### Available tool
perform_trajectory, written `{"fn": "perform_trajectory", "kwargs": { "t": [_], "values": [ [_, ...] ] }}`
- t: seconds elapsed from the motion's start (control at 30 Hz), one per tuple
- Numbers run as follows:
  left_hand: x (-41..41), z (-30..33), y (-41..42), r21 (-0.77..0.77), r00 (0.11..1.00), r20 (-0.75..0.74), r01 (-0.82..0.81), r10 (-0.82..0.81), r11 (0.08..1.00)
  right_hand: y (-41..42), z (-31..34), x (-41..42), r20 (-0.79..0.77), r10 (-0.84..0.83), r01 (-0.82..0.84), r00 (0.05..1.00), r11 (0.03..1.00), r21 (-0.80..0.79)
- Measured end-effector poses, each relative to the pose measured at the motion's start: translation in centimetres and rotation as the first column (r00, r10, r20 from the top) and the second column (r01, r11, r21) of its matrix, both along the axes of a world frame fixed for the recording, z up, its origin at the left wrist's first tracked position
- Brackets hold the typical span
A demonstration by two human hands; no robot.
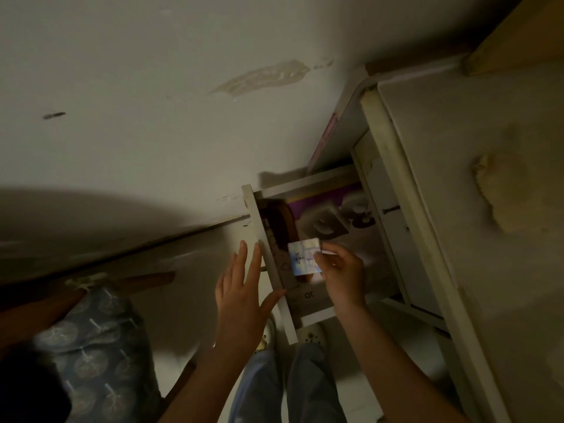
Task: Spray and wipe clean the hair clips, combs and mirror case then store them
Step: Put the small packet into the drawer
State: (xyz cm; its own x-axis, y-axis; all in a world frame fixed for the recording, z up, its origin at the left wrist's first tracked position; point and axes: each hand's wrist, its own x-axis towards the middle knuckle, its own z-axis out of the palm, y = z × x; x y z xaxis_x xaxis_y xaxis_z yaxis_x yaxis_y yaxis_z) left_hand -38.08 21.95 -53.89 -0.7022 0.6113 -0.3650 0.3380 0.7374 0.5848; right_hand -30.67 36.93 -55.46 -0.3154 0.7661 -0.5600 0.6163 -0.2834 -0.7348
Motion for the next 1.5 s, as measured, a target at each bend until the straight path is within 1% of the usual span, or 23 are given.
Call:
{"fn": "perform_trajectory", "kwargs": {
  "t": [0.1, 0.2, 0.33, 0.5, 0.57, 0.7, 0.77, 0.9, 1.07, 1.13, 1.27, 1.4, 1.5],
  "values": [
    [-0.2, -0.7, -0.2, -0.061, 0.999, -0.008, 0.031, -0.032, 0.998, 0.1, -2.3, 0.0, 0.090, 0.040, -0.038, 0.995, 0.999, -0.027],
    [-0.4, -1.0, -0.3, -0.063, 0.999, -0.012, 0.048, -0.049, 0.997, -0.2, -4.2, 0.1, 0.141, 0.067, -0.058, 0.988, 0.996, -0.064],
    [-0.7, -1.1, -0.4, -0.078, 0.998, -0.006, 0.056, -0.057, 0.995, -0.8, -5.6, 0.1, 0.136, 0.061, -0.044, 0.989, 0.991, -0.123],
    [-0.7, -1.2, -0.5, -0.099, 0.998, -0.008, 0.057, -0.058, 0.993, -1.1, -6.0, -0.4, 0.127, 0.025, -0.014, 0.992, 0.996, -0.088],
    [-0.7, -1.3, -0.4, -0.101, 0.998, -0.011, 0.058, -0.059, 0.993, -1.2, -6.1, -0.5, 0.155, 0.065, -0.056, 0.986, 0.996, -0.064],
    [-0.7, -1.4, -0.4, -0.117, 0.998, -0.014, 0.066, -0.068, 0.991, -1.6, -6.0, -0.3, 0.263, 0.172, -0.198, 0.949, 0.977, 0.077],
    [-0.6, -1.5, -0.5, -0.129, 0.997, -0.013, 0.069, -0.071, 0.989, -1.5, -5.9, -0.3, 0.280, 0.185, -0.216, 0.942, 0.973, 0.083],
    [-0.5, -1.5, -0.5, -0.181, 0.994, -0.044, 0.086, -0.095, 0.980, -1.4, -5.3, -0.3, 0.274, 0.220, -0.250, 0.936, 0.965, 0.079],
    [-0.4, -1.1, -0.4, -0.236, 0.990, -0.073, 0.102, -0.122, 0.966, -1.7, -3.1, 0.1, 0.156, 0.197, -0.221, 0.968, 0.963, 0.157],
    [-0.5, -1.0, -0.3, -0.268, 0.986, -0.088, 0.114, -0.142, 0.957, -2.0, -1.9, 0.6, 0.147, 0.236, -0.262, 0.961, 0.945, 0.198],
    [-0.9, -0.7, -0.3, -0.335, 0.972, -0.115, 0.158, -0.207, 0.929, -3.2, 0.4, 2.4, 0.219, 0.356, -0.397, 0.909, 0.899, 0.185],
    [-1.0, -0.3, -0.3, -0.356, 0.964, -0.131, 0.172, -0.231, 0.919, -4.4, 2.2, 4.3, 0.311, 0.430, -0.494, 0.848, 0.853, 0.169],
    [-1.5, -0.2, -0.3, -0.387, 0.951, -0.126, 0.214, -0.281, 0.897, -5.7, 2.7, 5.3, 0.348, 0.428, -0.488, 0.834, 0.866, 0.106]
  ]
}}
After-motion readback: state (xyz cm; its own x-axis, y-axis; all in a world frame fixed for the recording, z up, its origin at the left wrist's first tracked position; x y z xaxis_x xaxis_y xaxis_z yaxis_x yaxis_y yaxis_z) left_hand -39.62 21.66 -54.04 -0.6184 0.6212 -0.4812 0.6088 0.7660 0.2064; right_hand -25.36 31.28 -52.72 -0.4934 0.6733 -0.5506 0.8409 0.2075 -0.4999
